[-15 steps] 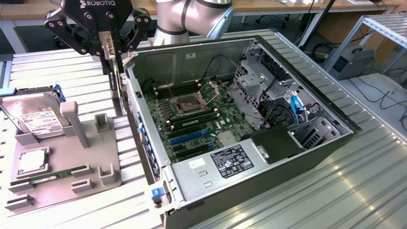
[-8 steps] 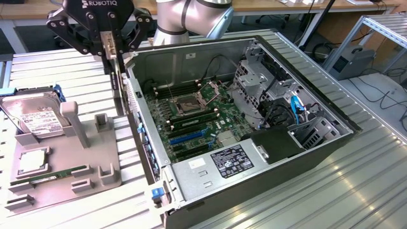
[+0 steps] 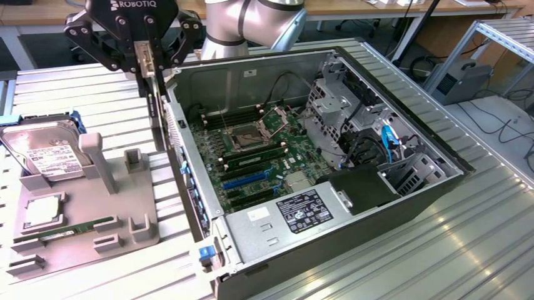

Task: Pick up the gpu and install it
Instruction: 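Pick up the gpu and move the gpu toward the slot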

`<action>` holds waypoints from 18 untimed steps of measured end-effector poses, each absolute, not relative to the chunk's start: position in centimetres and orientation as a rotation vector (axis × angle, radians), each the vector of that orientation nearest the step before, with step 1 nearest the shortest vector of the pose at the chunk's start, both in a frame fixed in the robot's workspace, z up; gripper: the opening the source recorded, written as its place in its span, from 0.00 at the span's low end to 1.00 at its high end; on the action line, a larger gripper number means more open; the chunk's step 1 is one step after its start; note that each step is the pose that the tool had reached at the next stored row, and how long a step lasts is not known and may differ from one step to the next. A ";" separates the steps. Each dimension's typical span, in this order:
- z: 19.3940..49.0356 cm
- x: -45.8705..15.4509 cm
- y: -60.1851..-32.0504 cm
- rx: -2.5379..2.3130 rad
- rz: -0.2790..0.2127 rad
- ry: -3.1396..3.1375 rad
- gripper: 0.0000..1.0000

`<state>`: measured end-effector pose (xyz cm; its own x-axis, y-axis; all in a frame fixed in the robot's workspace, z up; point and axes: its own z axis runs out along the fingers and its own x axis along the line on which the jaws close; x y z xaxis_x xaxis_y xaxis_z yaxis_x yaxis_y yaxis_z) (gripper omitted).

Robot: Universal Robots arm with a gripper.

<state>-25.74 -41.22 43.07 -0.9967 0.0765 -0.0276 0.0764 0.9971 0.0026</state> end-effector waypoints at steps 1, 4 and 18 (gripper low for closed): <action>43.1 -25.7 -41.2 0.119 0.002 3.112 0.27; 43.1 -25.6 -41.2 0.119 0.002 3.112 0.27; 43.1 -25.3 -41.2 0.119 0.002 3.112 0.27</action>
<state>-25.25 -41.22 43.07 -0.9967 0.0765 -0.0276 0.0765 0.9971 0.0026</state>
